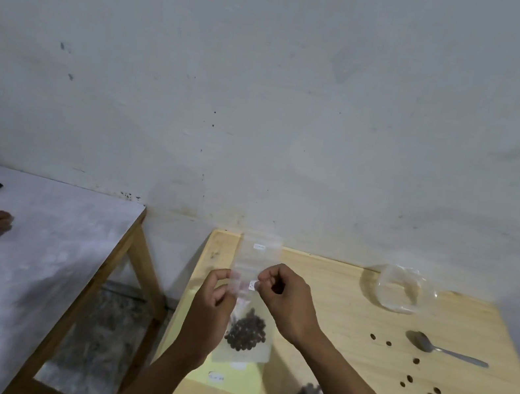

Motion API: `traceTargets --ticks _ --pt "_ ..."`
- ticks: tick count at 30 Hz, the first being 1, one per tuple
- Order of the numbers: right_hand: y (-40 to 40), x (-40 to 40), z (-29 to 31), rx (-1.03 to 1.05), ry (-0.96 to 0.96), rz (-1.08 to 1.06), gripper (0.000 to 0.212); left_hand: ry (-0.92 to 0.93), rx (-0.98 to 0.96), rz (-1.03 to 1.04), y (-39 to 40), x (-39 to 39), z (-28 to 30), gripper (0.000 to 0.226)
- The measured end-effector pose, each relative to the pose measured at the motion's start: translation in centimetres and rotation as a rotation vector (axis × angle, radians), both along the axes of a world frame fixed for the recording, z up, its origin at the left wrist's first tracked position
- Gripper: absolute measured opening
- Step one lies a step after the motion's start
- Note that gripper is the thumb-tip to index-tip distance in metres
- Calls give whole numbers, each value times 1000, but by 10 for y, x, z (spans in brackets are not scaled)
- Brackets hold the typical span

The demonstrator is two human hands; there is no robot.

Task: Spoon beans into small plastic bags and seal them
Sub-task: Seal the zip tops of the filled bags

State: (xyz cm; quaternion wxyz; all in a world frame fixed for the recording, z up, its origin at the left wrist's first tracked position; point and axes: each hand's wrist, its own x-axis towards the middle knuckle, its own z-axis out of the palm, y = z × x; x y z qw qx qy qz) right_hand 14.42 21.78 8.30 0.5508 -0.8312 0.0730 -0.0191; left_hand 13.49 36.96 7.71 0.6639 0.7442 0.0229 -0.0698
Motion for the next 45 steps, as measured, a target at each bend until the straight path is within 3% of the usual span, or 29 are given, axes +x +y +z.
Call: traceTargets --ticks 7,12,14,16,18,26,30,36,41,45 --pt "12 -1 3 14 -22 -26 21 54 -57 18 2 3 8 18" --pt "18 -5 2 -82 5 -173 75 9 -33 74 6 10 12 19" --pt "17 -5 3 76 122 -155 65 -9 10 86 9 12 8 19" --pt "15 -5 3 309 193 -86 25 -10 23 81 12 14 5 20" --pt "15 -5 0 426 218 -47 6 -19 25 63 13 14 4 19" --pt "17 3 -12 455 255 -58 20 37 10 47 15 25 -9 18" --pt "9 7 -23 472 342 -26 10 121 -31 143 8 38 -16 19" --pt "-16 12 -53 407 491 -7 12 239 -83 194 6 71 -28 22" --pt "-30 35 -66 489 471 -230 20 410 55 -5 -2 87 -70 39" --pt "-31 53 -75 389 448 -340 28 386 210 -84 -11 99 -91 44"
